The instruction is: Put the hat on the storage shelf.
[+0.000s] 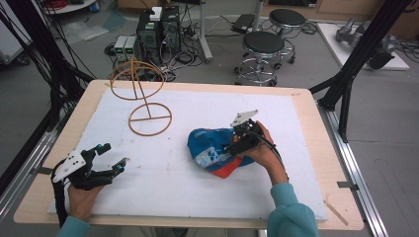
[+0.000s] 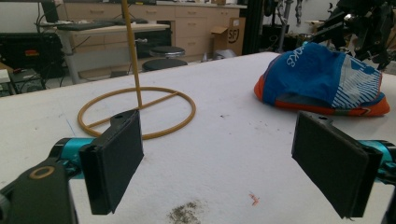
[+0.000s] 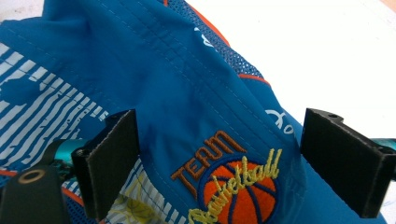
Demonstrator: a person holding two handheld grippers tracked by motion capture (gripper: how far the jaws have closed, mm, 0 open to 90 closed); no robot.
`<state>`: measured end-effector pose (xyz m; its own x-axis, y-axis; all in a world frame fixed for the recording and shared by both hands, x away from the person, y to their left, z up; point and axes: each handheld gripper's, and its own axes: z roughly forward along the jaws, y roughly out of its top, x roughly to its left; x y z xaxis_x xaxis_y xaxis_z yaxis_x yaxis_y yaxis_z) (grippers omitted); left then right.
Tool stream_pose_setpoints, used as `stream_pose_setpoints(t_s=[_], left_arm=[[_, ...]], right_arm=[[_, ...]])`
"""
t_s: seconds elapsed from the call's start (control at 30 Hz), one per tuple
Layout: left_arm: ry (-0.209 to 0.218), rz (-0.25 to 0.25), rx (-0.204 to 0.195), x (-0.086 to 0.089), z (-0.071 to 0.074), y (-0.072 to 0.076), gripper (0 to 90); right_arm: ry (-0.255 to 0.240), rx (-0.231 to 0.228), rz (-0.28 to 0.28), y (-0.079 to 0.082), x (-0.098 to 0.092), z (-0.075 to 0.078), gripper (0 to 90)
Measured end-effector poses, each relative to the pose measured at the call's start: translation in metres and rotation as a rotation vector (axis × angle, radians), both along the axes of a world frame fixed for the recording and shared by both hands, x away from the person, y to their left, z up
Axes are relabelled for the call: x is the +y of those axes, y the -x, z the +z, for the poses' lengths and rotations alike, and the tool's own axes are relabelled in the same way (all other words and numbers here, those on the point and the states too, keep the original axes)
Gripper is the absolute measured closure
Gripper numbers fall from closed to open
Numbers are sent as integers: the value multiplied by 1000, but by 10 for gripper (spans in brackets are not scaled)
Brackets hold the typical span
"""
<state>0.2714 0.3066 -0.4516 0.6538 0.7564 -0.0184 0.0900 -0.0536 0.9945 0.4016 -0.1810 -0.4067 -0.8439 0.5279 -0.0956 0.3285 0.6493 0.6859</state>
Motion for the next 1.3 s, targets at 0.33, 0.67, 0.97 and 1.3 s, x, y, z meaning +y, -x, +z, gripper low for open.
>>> stream_pose_setpoints(t_s=[0.33,0.67,0.97,1.3], left_arm=[[2,1,-1,0,0,0,168],[2,0,0,0,0,0,168],[1,-1,0,0,0,0,168],[2,-1,-1,0,0,0,168]], right_arm=[[31,-1,-1,1,3,-4,173],[115,-65,-48,2,4,0,523],[119,-59,-101,2,6,2,796],[28,9,-122,2,4,8,827]])
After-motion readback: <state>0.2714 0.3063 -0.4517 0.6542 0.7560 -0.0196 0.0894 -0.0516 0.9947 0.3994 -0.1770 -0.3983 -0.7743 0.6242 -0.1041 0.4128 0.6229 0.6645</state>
